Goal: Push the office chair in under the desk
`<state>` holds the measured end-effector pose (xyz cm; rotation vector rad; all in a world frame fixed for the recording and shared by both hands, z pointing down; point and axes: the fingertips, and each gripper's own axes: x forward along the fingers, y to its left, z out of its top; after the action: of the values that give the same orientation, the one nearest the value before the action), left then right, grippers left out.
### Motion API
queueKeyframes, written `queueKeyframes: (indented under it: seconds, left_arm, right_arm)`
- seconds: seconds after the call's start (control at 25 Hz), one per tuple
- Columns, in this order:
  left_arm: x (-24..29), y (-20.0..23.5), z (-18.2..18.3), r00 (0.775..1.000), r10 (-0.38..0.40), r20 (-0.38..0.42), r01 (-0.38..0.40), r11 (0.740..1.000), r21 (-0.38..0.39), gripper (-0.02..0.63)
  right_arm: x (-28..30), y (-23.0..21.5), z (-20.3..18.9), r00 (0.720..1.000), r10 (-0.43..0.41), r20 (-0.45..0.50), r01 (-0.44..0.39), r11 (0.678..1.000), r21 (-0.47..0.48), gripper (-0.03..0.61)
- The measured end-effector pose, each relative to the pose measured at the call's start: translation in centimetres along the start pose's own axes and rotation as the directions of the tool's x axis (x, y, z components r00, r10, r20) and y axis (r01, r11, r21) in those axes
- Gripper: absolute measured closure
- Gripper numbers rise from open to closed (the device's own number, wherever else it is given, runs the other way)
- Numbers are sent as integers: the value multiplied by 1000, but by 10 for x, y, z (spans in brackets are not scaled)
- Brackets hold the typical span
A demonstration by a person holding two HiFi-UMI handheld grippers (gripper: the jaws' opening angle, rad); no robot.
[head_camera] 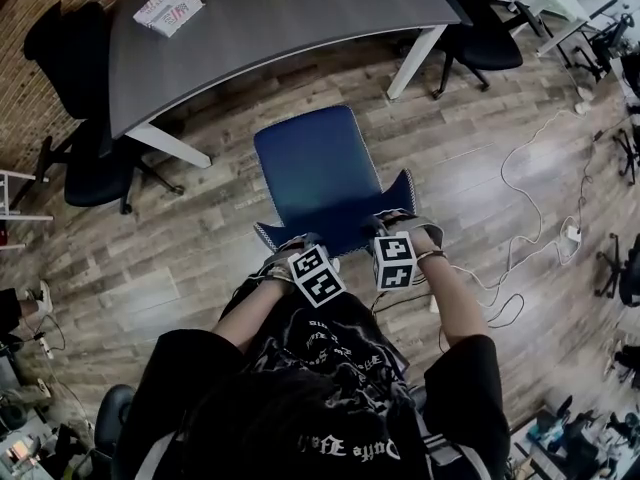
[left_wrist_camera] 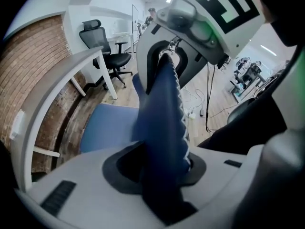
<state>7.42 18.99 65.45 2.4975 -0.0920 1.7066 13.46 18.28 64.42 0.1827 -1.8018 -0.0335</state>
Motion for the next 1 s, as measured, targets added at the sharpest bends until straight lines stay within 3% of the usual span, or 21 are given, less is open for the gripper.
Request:
queueKeyframes:
  seconds: [0.36, 1.0]
  left_arm:
    - [1, -3, 2, 999, -28, -32, 29, 999, 33, 517]
    - [-17, 27, 10, 997, -61, -50, 62, 998, 30, 529]
  right_arm:
    - [-2, -1, -1, 997, 72, -11, -72, 997, -40, 488]
    - [-15, -35, 8, 997, 71, -6, -71, 996, -56, 494]
